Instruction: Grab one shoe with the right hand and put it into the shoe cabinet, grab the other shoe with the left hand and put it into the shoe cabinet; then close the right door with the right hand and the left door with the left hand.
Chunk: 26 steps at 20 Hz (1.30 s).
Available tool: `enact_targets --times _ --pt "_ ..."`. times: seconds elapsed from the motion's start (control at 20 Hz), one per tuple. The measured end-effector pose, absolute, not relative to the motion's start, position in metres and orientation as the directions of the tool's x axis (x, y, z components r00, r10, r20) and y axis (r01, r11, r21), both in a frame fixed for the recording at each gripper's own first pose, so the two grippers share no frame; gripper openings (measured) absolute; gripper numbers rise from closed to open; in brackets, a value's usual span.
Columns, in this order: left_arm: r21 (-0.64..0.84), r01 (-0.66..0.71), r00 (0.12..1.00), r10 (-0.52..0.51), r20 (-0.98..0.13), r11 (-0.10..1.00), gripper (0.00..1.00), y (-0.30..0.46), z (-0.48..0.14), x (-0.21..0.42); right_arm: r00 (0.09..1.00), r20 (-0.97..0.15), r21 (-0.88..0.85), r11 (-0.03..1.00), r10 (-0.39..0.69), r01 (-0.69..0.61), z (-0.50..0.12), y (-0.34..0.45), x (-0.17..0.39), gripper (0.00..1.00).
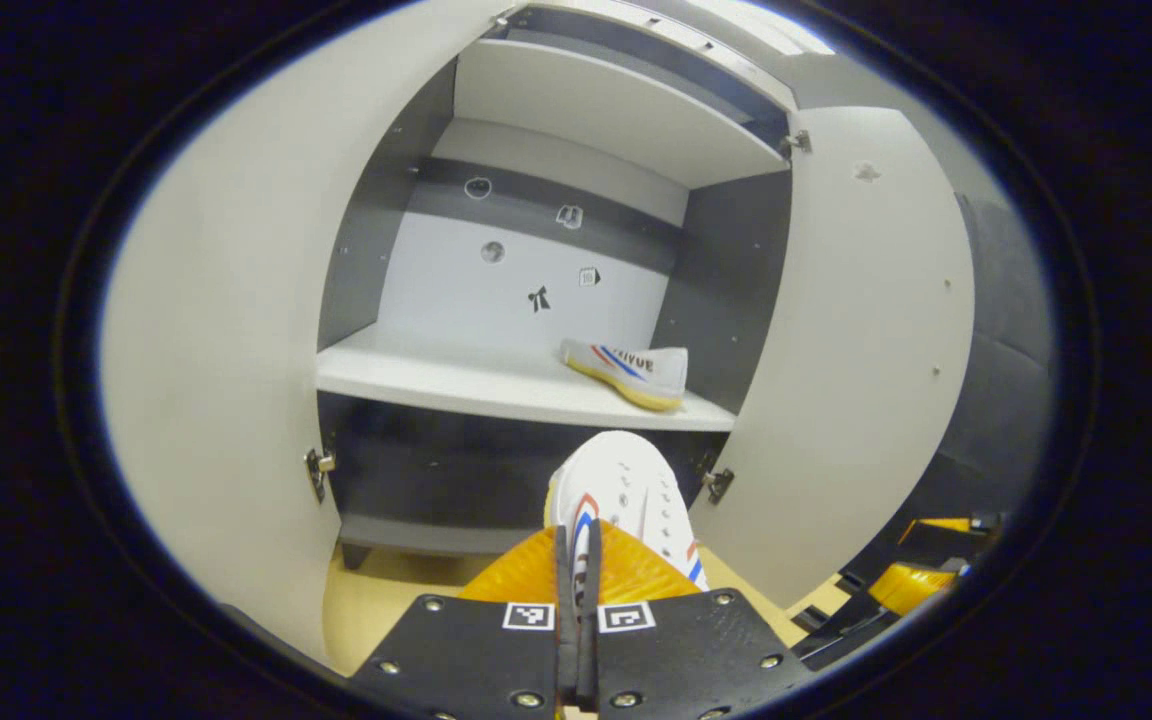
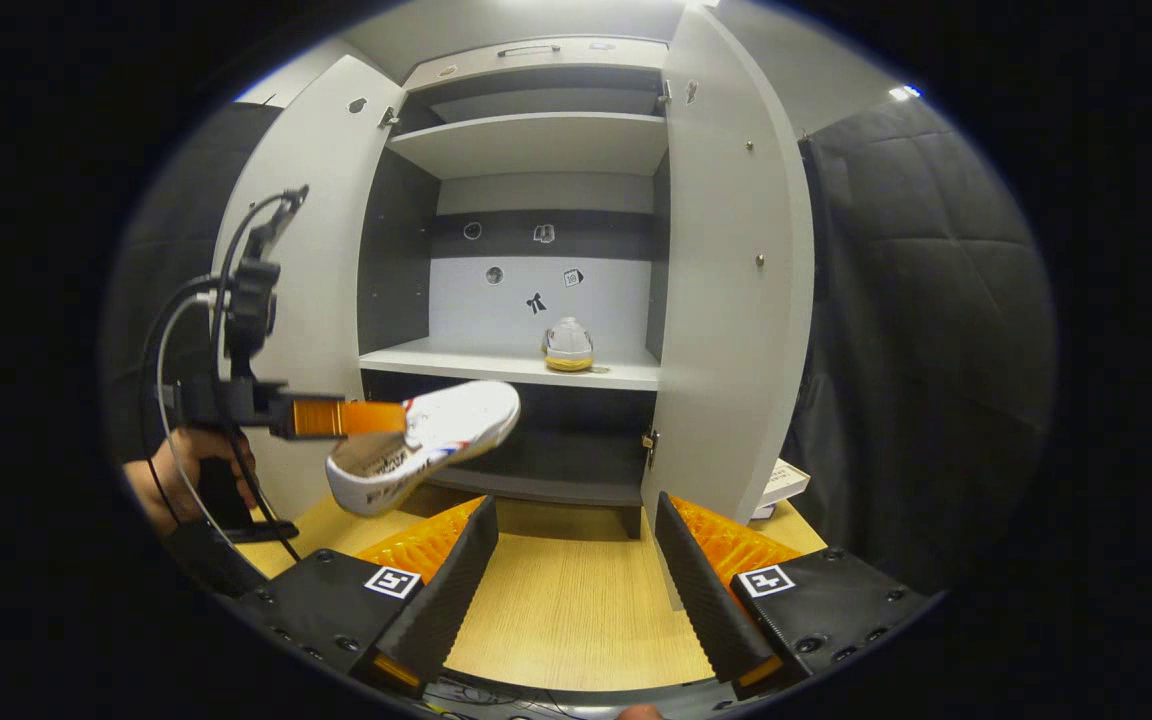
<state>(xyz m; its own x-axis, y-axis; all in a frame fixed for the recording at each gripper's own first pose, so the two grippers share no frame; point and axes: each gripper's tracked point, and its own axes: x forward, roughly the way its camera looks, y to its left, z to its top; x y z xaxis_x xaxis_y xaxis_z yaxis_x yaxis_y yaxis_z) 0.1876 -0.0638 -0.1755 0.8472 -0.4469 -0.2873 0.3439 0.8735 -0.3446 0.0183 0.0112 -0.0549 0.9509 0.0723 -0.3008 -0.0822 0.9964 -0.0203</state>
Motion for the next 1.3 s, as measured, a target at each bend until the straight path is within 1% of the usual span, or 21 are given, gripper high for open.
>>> enact_targets --times 0.15,0.3,0.35,0.4,0.45,0.6,0.65,0.7,0.75,0.8,0.85,0.9,0.95,1.0,1.05,1.1,1.15,1.2,1.25,1.3 --pt "-0.347 0.326 0.878 -0.417 -0.235 0.88 0.01 -0.056 -0.149 0.209 0.953 -0.295 -0.017 0.997 0.066 -0.074 -0.053 0.008 0.016 0.99" --pt "-0.345 0.289 0.9 -0.376 -0.219 0.893 0.0 -0.044 -0.128 0.234 0.956 -0.289 -0.02 0.998 0.055 -0.063 -0.051 0.004 0.013 0.99" --pt "-0.339 0.28 0.906 -0.363 -0.216 0.898 0.01 -0.039 -0.123 0.244 0.956 -0.289 -0.021 0.998 0.05 -0.058 -0.052 0.002 0.012 0.97" --pt "-0.333 0.262 0.916 -0.342 -0.209 0.906 0.0 -0.037 -0.122 0.261 0.955 -0.292 -0.021 0.998 0.046 -0.054 -0.053 0.0 0.01 0.99" --pt "-0.33 0.252 0.92 -0.331 -0.21 0.91 0.0 -0.035 -0.121 0.275 0.955 -0.295 -0.02 0.999 0.04 -0.048 -0.054 -0.002 0.009 0.97" --pt "-0.341 0.208 0.938 -0.286 -0.195 0.917 0.01 -0.029 -0.117 0.32 0.952 -0.306 -0.023 0.999 0.019 -0.028 -0.058 -0.012 0.004 0.97" --pt "-0.345 0.194 0.943 -0.272 -0.192 0.918 0.01 -0.028 -0.116 0.337 0.95 -0.311 -0.024 1.0 0.011 -0.019 -0.06 -0.016 0.004 0.99" --pt "-0.349 0.184 0.946 -0.263 -0.192 0.919 0.01 -0.027 -0.116 0.353 0.949 -0.315 -0.024 1.0 0.002 -0.011 -0.062 -0.02 0.003 0.96" --pt "-0.362 0.185 0.952 -0.258 -0.164 0.914 0.01 -0.027 -0.108 0.366 0.947 -0.321 -0.024 1.0 -0.005 -0.003 -0.064 -0.024 0.003 0.99" --pt "-0.362 0.183 0.963 -0.241 -0.122 0.914 0.0 -0.024 -0.089 0.382 0.945 -0.326 -0.022 1.0 -0.011 0.004 -0.066 -0.028 0.002 0.97" --pt "-0.358 0.183 0.969 -0.229 -0.09 0.916 0.01 -0.021 -0.072 0.398 0.943 -0.333 -0.018 1.0 -0.015 0.009 -0.069 -0.031 0.002 0.97" --pt "-0.345 0.191 0.971 -0.228 -0.07 0.919 0.01 -0.022 -0.06 0.411 0.94 -0.34 -0.013 1.0 -0.015 0.011 -0.072 -0.033 0.002 0.99" --pt "-0.305 0.194 0.97 -0.229 -0.083 0.933 0.0 -0.023 -0.062 0.43 0.938 -0.346 -0.005 1.0 -0.012 0.01 -0.075 -0.034 0.004 0.99" --pt "-0.299 0.187 0.956 -0.244 -0.165 0.936 0.0 -0.028 -0.081 0.439 0.936 -0.351 0.002 1.0 -0.005 0.006 -0.077 -0.034 0.005 0.97" --pt "-0.339 0.2 0.938 -0.28 -0.206 0.919 0.01 -0.037 -0.092 0.44 0.935 -0.354 0.006 1.0 0.004 -0.002 -0.079 -0.032 0.007 0.99" --pt "-0.335 0.208 0.932 -0.29 -0.216 0.919 0.01 -0.038 -0.091 0.441 0.934 -0.358 0.008 1.0 0.013 -0.011 -0.081 -0.03 0.009 0.99" --pt "-0.328 0.216 0.938 -0.289 -0.192 0.92 0.01 -0.036 -0.087 0.445 0.93 -0.367 0.013 0.999 0.032 -0.029 -0.085 -0.026 0.011 0.99" --pt "-0.311 0.214 0.948 -0.274 -0.163 0.926 0.01 -0.034 -0.081 0.445 0.927 -0.372 0.015 0.999 0.05 -0.048 -0.087 -0.022 0.014 0.97" --pt "-0.285 0.207 0.953 -0.258 -0.156 0.936 0.01 -0.031 -0.08 0.451 0.925 -0.375 0.014 0.998 0.067 -0.066 -0.088 -0.018 0.018 0.99" --pt "-0.281 0.216 0.95 -0.267 -0.16 0.935 0.01 -0.035 -0.082 0.45 0.924 -0.373 0.013 0.996 0.084 -0.086 -0.088 -0.014 0.021 0.99"
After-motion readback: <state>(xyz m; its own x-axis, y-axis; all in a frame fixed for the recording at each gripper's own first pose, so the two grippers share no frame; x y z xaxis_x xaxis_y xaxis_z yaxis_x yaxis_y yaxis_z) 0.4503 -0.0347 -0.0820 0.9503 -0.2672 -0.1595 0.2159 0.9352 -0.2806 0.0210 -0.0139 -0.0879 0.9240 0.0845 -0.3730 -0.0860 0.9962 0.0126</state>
